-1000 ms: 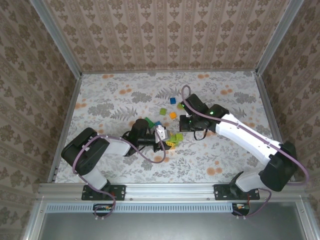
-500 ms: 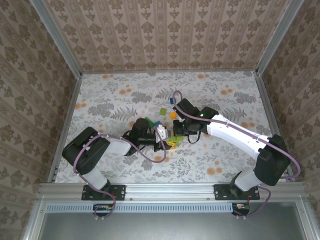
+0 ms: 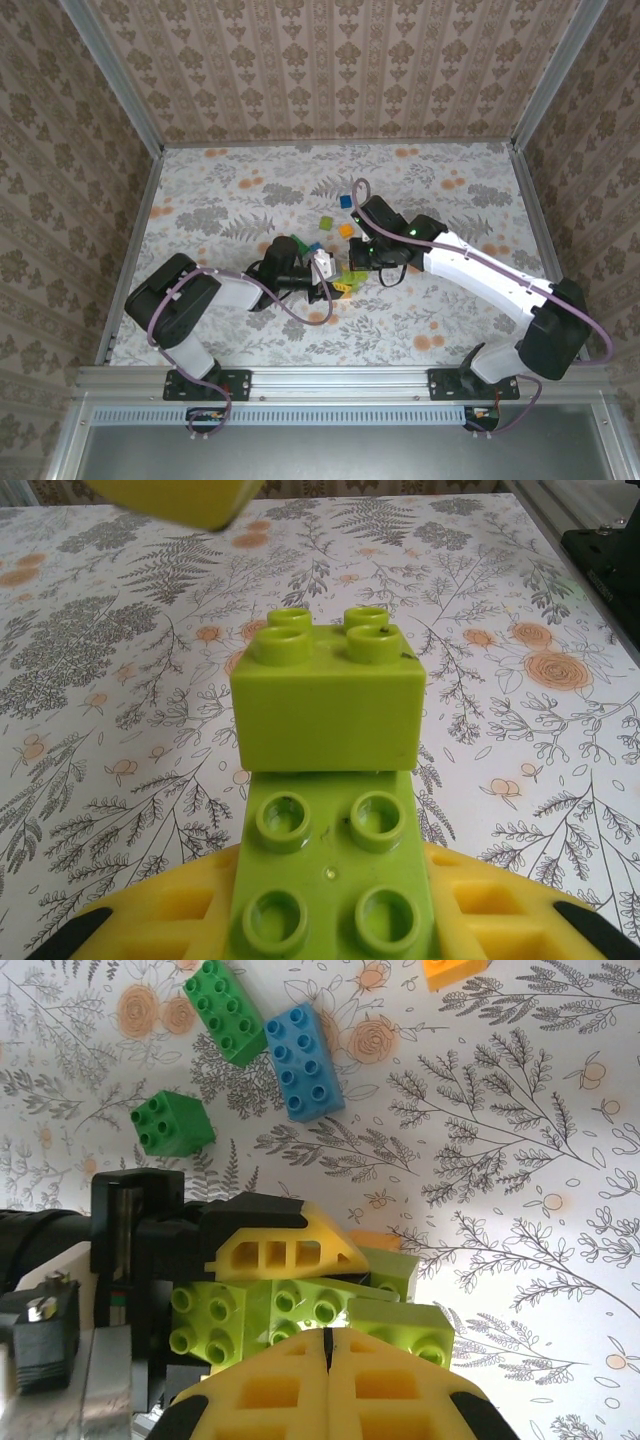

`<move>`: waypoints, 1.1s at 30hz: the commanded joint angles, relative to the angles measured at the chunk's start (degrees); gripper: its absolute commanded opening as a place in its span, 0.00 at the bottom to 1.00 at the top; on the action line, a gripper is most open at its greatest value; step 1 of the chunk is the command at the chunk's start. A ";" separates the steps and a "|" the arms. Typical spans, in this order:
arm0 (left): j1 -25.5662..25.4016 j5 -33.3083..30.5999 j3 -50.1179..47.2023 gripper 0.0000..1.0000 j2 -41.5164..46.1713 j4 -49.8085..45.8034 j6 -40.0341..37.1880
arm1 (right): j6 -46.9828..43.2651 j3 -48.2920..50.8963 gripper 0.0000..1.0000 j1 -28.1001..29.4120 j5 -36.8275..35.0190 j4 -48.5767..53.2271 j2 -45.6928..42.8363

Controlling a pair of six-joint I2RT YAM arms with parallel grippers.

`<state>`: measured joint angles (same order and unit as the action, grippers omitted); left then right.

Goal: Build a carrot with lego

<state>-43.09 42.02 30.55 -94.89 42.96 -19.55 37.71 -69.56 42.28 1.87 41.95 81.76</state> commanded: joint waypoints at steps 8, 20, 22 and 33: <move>-0.24 -0.79 -0.05 0.33 -2.41 -4.64 -0.66 | 1.22 4.04 0.00 0.86 -1.25 2.25 -3.52; -0.26 -0.81 0.04 0.33 -2.58 -4.64 -0.60 | 1.06 4.78 0.00 1.39 -0.04 0.59 -2.48; -0.26 -0.80 0.13 0.33 -2.73 -4.64 -0.62 | 1.00 4.61 0.00 1.45 -0.06 0.59 -0.88; -0.32 -0.64 0.13 0.33 -3.02 -4.45 -0.75 | 0.65 3.99 0.00 1.99 -0.23 2.10 1.63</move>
<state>-43.09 42.33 31.18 -95.57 43.05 -19.14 37.95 -65.36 43.57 1.78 42.24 81.23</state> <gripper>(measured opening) 0.348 0.050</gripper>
